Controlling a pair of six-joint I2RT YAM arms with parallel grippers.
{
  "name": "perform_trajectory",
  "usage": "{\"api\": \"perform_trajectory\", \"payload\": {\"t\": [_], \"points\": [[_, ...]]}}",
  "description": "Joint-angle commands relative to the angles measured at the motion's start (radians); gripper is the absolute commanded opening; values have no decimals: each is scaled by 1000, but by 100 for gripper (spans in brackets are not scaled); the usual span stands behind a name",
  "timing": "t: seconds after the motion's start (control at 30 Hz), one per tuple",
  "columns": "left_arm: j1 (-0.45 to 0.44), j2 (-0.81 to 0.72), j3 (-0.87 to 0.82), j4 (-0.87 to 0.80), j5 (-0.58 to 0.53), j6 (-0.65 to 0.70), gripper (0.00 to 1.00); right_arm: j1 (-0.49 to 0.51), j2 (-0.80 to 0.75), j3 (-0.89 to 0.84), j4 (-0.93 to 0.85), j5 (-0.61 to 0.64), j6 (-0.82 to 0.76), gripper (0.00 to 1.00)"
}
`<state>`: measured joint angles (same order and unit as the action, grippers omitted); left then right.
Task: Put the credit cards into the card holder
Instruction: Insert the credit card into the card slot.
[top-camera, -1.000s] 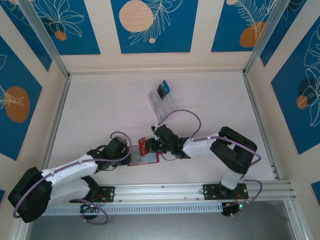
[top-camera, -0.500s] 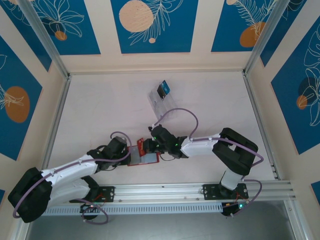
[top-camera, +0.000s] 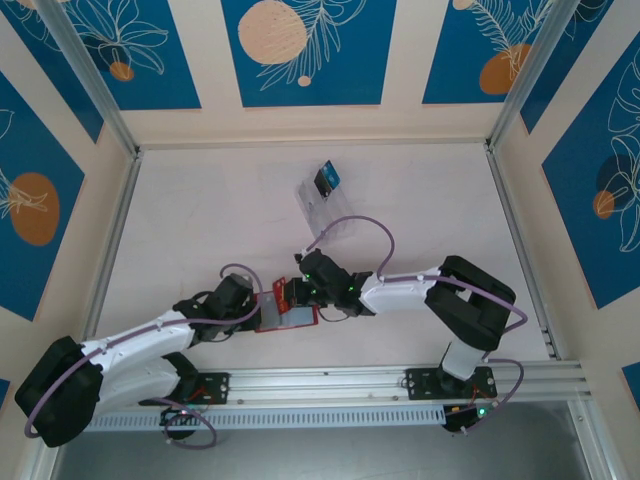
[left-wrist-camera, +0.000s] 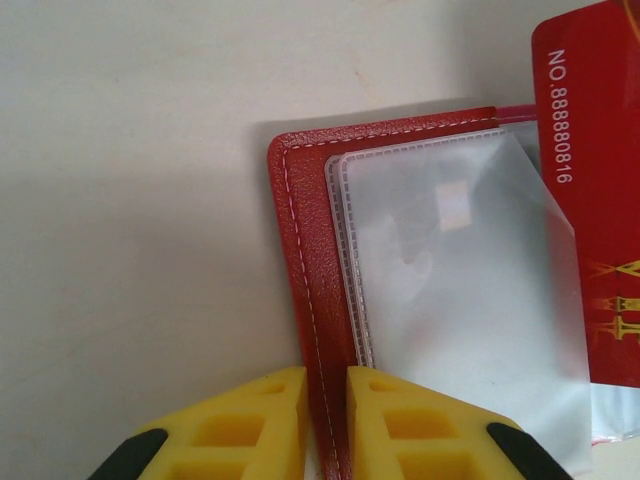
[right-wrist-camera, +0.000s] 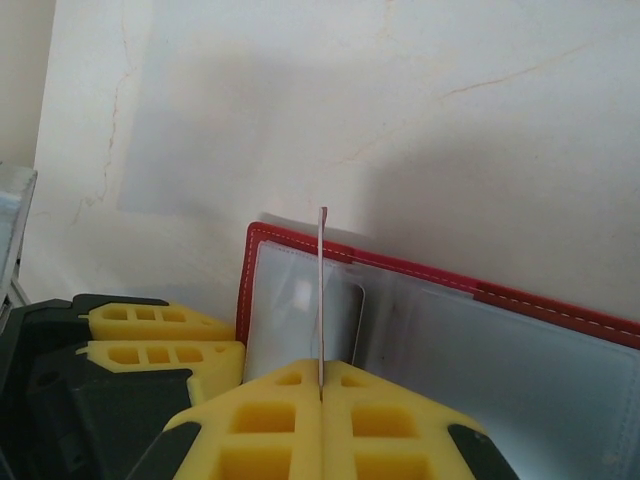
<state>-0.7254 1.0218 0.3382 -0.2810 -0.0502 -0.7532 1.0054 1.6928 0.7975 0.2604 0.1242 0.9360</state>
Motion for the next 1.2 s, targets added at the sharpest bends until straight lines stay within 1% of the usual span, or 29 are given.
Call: {"api": "perform_trajectory", "payload": {"t": [0.0,0.33,0.7,1.07,1.17], "points": [[-16,-4,-13,-38,-5,-8,17,-11,25,-25,53,-34,48,0],[-15,-6,-11,-41,-7,-9,17,-18,44,-66,66,-43,99,0],[-15,3,-8,-41,-8,-8,17,4,46,-136,92,-34,154,0],[-15,10,-7,-39,-5,-9,17,-4,52,-165,203,-98,173,0],[-15,11,-5,-37,-5,-9,17,-5,66,-161,203,-115,176,0]]}}
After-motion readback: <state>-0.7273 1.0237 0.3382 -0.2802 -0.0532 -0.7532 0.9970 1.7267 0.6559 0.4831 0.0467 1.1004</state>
